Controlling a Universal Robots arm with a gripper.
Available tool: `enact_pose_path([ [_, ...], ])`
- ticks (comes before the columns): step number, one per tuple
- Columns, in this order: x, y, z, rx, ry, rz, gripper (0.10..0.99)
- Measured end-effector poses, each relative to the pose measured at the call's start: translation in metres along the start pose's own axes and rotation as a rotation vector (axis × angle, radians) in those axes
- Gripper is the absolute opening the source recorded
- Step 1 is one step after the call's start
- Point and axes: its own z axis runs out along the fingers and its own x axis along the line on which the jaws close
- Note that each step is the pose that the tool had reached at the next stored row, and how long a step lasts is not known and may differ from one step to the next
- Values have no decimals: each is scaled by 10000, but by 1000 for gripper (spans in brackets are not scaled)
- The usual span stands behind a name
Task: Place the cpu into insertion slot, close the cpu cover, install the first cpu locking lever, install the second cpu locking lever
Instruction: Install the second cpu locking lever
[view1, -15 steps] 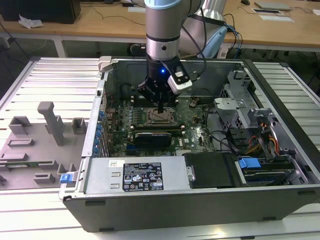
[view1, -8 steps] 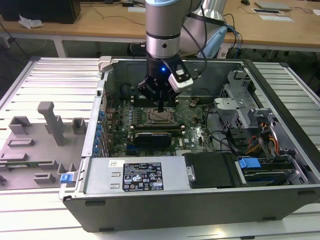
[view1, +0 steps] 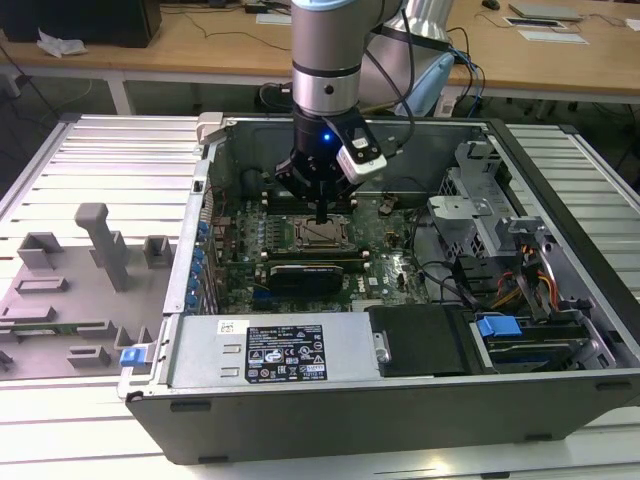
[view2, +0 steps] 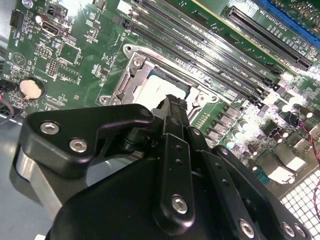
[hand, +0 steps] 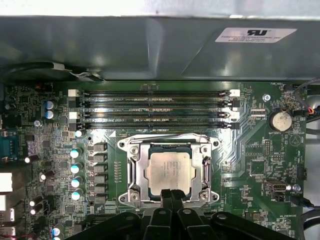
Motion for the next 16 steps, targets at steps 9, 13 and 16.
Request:
enact_pose_path([
  [9, 0, 0, -8, 0, 1, 0, 106],
  [13, 0, -43, -7, 1, 1, 0, 106],
  [16, 0, -127, -3, 0, 0, 1, 106],
])
